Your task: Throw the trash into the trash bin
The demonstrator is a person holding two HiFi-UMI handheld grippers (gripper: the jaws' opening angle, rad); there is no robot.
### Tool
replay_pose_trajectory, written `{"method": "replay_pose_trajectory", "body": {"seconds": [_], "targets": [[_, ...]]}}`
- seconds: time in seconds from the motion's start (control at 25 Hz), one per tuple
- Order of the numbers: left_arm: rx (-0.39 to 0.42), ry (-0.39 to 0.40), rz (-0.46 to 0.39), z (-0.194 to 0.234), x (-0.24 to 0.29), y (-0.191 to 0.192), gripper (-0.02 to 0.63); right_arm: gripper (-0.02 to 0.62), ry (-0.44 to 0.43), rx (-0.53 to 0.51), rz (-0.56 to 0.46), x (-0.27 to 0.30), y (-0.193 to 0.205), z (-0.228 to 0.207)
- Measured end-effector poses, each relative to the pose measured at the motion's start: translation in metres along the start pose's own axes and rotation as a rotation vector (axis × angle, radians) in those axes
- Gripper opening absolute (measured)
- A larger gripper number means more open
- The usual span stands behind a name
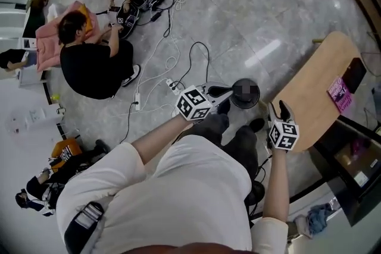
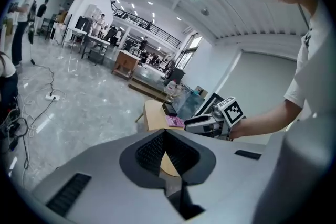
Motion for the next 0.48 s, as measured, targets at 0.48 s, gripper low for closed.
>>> {"method": "replay_pose_trajectory", "body": {"seconds": [0.48], "targets": [[0.208, 0.043, -0.106, -0.062, -0.037, -0.13, 0.006, 0.097, 0.132, -0.013, -0.349, -0.167, -0.111, 0.026]]}}
Point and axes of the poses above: the fingertips, and each gripper's own axes: x forward along the fingers, z to its left, y out of its underside, the point moved 1 cm from there along -x, backward along the fingers, and after that the axes turned 10 degrees about x, right-handed, at the moved point
